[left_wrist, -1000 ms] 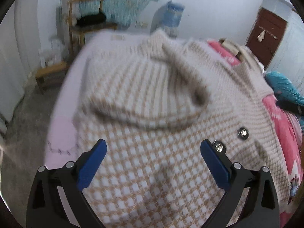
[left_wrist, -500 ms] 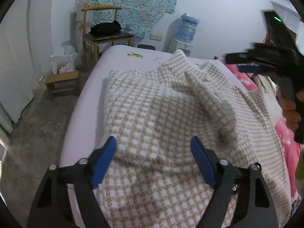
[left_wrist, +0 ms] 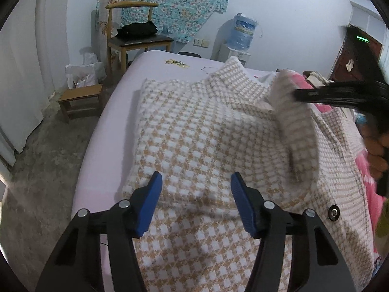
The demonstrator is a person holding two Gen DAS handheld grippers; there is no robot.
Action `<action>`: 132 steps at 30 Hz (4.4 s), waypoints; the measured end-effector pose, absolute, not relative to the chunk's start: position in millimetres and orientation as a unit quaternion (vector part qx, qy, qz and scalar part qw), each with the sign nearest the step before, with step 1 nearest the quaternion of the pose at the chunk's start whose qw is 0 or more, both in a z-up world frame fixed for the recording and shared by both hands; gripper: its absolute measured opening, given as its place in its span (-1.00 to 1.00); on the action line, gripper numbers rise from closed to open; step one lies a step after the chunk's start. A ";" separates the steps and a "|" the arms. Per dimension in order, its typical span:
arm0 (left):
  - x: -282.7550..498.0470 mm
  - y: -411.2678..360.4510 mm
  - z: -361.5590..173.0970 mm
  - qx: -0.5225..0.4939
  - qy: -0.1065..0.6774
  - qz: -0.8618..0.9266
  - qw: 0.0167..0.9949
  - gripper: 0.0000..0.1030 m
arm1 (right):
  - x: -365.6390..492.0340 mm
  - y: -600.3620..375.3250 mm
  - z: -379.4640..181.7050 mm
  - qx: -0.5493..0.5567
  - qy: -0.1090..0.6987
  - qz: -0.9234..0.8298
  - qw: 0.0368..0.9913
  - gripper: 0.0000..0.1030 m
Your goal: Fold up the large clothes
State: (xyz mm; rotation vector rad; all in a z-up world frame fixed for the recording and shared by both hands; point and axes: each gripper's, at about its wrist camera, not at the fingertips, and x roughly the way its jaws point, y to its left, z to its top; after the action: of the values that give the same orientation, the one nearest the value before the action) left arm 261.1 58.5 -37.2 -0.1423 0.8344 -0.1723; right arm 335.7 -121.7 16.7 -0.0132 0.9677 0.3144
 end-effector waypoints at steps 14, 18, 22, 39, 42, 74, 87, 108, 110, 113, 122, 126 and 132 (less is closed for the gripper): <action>248.4 59.6 -34.4 -0.064 0.415 -0.081 0.904 0.12 | 158.9 -262.7 -16.2 0.149 0.500 0.078 0.850 -0.02; 240.1 60.5 -29.6 -0.061 0.414 -0.079 0.905 0.12 | 161.8 -281.6 -8.6 0.197 0.480 0.081 0.851 0.04; 233.8 59.2 -29.3 -0.056 0.419 -0.075 0.903 0.12 | 197.3 -286.7 -19.8 0.220 0.490 0.083 0.840 0.04; 233.2 64.5 -52.8 -0.054 0.435 -0.039 0.898 0.12 | 316.3 -229.2 1.8 0.107 0.481 0.075 0.867 -0.90; 232.3 64.7 -53.3 -0.056 0.434 -0.039 0.898 0.12 | 331.4 -202.7 70.4 0.086 0.400 0.115 0.905 -0.91; 210.7 91.2 -8.5 -0.095 0.386 -0.097 0.912 0.12 | 351.2 -232.2 -16.7 -0.050 0.455 -0.026 0.889 -0.44; 364.4 80.3 -41.5 -0.078 0.462 -0.103 0.878 0.08 | 356.2 -231.1 -68.2 -0.017 0.497 0.067 0.865 -0.30; 377.4 80.0 -13.0 -0.076 0.437 -0.086 0.892 0.08 | 346.8 -192.5 -37.6 -0.043 0.466 0.074 0.881 -0.08; 356.0 62.8 -14.1 -0.063 0.441 -0.121 0.887 0.15 | 331.7 -177.1 -40.9 -0.062 0.466 0.094 0.878 -0.04; 341.8 46.5 -43.1 -0.059 0.487 -0.139 0.860 0.20 | 320.0 -162.2 -73.8 -0.108 0.496 0.091 0.857 0.04; 320.8 21.6 -36.2 -0.003 0.451 -0.120 0.884 0.30 | 305.0 -143.7 -49.7 -0.080 0.475 0.102 0.870 0.06; 320.5 10.2 -58.9 0.033 0.457 -0.097 0.883 0.36 | 302.9 -135.5 -78.1 -0.091 0.486 0.095 0.864 0.18; 315.0 -2.1 -37.6 0.042 0.436 -0.101 0.893 0.36 | 293.0 -158.1 -45.8 -0.060 0.476 0.075 0.874 0.22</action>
State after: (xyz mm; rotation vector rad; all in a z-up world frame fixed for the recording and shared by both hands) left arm 315.0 -2.1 -37.6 0.0880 0.9042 -0.2102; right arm 293.0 -158.1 -45.8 -0.1243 0.9949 0.1573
